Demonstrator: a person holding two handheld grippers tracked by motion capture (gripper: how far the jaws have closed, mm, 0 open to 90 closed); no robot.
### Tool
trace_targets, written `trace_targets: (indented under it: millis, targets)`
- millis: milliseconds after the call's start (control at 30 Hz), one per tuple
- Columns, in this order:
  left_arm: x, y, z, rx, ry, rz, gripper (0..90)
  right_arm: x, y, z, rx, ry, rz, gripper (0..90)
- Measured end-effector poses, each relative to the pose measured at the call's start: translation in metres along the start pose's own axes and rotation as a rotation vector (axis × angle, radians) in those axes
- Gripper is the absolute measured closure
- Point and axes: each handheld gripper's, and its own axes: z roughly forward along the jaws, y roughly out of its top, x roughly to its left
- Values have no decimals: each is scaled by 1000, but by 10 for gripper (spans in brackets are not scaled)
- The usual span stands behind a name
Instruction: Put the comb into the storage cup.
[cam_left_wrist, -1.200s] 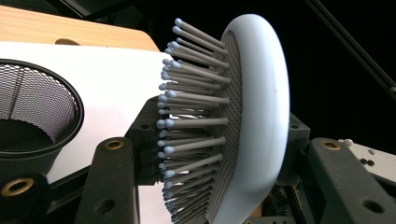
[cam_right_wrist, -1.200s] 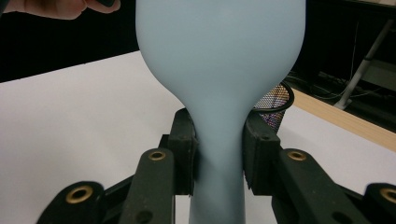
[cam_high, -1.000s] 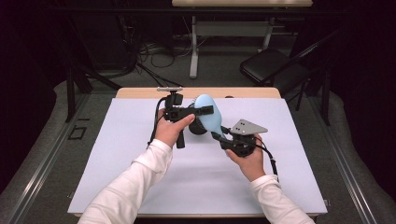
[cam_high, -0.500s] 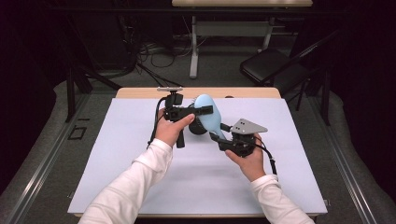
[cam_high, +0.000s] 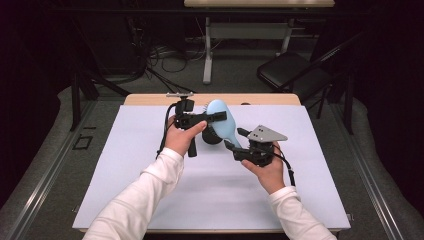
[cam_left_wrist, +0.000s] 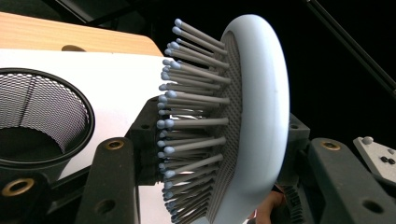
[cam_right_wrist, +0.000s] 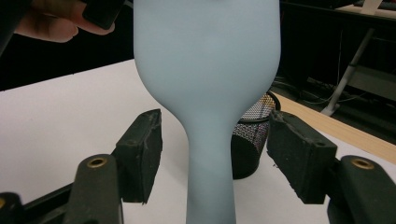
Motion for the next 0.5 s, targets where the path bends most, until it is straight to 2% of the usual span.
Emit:
trace_targets:
  millis: [133,333,500]
  targets:
    - [1,0,0,1,7,2,488,-2,0,0,2,1,24,319]
    - [1,1,-1,-5,16,6,488,-4,1,1,1,-2,60,219]
    - [2,2,-2,-10,22,9,489,-3,3,0,5,-6,69,156]
